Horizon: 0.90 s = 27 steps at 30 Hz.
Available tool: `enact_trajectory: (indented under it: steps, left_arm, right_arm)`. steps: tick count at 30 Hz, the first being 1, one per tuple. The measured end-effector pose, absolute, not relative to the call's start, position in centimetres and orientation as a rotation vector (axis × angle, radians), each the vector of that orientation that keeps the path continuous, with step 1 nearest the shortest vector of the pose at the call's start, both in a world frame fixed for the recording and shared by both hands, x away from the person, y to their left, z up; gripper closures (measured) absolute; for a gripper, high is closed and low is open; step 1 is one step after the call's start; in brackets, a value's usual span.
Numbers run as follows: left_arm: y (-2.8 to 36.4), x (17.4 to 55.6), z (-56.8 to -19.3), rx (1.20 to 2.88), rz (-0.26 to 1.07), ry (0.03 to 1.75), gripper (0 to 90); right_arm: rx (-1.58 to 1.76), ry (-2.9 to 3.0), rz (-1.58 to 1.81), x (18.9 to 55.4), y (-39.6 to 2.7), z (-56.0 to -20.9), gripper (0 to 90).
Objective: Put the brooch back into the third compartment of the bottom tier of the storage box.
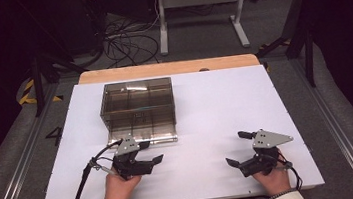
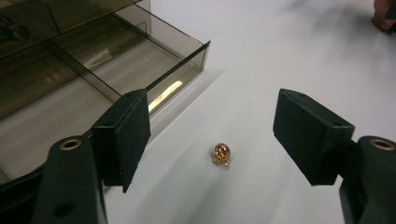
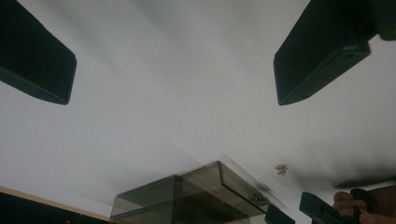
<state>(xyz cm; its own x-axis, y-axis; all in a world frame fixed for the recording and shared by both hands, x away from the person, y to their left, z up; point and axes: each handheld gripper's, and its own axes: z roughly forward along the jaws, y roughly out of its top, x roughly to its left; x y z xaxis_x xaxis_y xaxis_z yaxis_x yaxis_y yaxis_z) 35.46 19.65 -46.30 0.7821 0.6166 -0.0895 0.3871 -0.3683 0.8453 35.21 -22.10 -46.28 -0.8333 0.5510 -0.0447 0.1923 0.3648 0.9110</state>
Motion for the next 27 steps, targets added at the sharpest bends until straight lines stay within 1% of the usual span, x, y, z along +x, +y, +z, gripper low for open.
enact_trajectory:
  steps: [8,17,27]
  left_arm:
    - [19.1,35.5,-46.8,2.042,0.289,0.751,30.1]
    - [18.6,35.2,-47.3,2.124,0.295,0.729,32.0]
    - [18.4,35.1,-47.4,2.13,0.288,0.728,34.6]
  right_arm:
    - [0.65,2.291,1.457,35.2,-22.1,-46.3,0.4]
    - [0.65,2.293,1.457,35.2,-22.1,-46.3,0.4]
    - [0.649,2.295,1.458,35.2,-22.1,-46.3,0.5]
